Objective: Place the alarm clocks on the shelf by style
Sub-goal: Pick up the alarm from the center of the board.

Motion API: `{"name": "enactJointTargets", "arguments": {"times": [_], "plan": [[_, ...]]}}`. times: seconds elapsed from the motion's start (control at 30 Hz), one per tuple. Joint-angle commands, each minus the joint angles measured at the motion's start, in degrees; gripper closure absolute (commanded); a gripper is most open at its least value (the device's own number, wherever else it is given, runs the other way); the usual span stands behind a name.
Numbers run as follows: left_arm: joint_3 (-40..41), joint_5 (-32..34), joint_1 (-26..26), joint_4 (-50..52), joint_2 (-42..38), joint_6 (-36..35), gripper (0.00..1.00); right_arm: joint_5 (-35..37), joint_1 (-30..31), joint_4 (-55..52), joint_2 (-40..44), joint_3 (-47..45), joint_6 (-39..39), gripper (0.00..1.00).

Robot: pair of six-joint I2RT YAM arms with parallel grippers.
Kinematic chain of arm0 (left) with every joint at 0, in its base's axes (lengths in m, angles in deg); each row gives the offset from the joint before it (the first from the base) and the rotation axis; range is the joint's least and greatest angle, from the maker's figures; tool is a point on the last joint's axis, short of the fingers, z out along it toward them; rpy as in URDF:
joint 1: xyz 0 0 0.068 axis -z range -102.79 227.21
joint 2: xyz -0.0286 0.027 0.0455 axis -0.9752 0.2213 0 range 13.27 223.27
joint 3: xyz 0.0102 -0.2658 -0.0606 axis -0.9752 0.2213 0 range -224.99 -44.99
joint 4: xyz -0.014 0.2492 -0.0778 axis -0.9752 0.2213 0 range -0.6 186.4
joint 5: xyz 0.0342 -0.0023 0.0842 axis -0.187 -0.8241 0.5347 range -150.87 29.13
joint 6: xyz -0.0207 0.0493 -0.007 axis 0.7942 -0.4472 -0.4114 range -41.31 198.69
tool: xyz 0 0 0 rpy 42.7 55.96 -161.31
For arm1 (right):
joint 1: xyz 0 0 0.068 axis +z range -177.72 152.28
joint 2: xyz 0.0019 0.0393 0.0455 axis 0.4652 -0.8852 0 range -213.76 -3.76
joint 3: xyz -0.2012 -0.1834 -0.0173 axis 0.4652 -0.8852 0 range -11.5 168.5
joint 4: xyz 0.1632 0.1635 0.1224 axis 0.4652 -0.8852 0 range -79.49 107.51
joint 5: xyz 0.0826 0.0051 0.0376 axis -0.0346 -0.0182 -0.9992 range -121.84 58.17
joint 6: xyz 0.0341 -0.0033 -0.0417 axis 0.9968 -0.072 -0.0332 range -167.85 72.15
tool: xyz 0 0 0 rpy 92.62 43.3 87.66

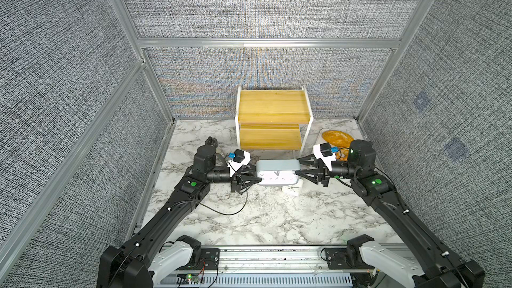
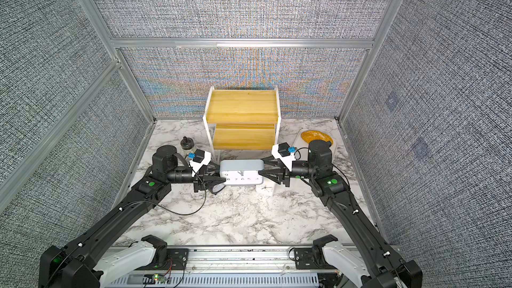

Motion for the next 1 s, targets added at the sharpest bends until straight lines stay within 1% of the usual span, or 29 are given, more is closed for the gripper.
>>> {"name": "enactJointTargets", "arguments": {"times": [0.0,0.13,0.2,0.23,0.37,0.47,0.6,0.67,0.7,0.77,0.83,0.97], "plan": [[-0.41,-0.69,0.13,0.87,-0.8,-0.99,0.78,2.6,0.08,2.39,-0.07,-0.03,0.41,0.68],[-0.25,1.47,0.1,0.76,-1.85,-0.47,0.8,5.69,0.07,3.2,0.08,-0.57,1.32,0.53],[-0.01,3.22,0.1,0.15,-2.66,0.18,0.81,7.64,0.08,3.93,0.45,-1.06,2.11,0.38],[0.09,4.13,0.08,0.06,-3.06,0.34,0.82,8.62,0.03,4.34,0.75,-1.29,2.32,0.33],[0.38,9.01,0.08,0.18,-5.46,1.04,0.83,14.82,-0.11,6.75,3.07,-2.94,4.05,0.22],[1.01,13.15,0.08,0.28,-7.83,1.53,0.83,23.13,-0.44,9.54,5.5,-5.78,6.45,0.16],[2.64,20.08,0.08,-0.86,-11.74,3.61,0.83,36.36,-0.62,11.09,6.77,-7.0,9.33,0.14],[3.11,22.6,0.1,-0.38,-13.47,4.26,0.83,41.64,-0.84,11.88,6.62,-7.36,10.83,0.14],[3.34,23.72,0.12,-0.11,-14.39,4.55,0.83,43.19,-1.04,12.73,6.44,-7.78,11.63,0.15],[3.75,26.5,0.08,0.35,-15.92,5.3,0.83,44.04,-1.59,15.14,6.11,-8.61,13.22,0.15],[4.2,28.34,0.15,0.97,-17.3,5.62,0.83,43.36,-1.95,18.2,5.34,-9.22,14.44,0.16],[5.13,33.69,0.08,2.01,-20.5,6.92,0.83,44.34,-2.14,22.74,2.11,-8.87,16.21,0.22]]}}
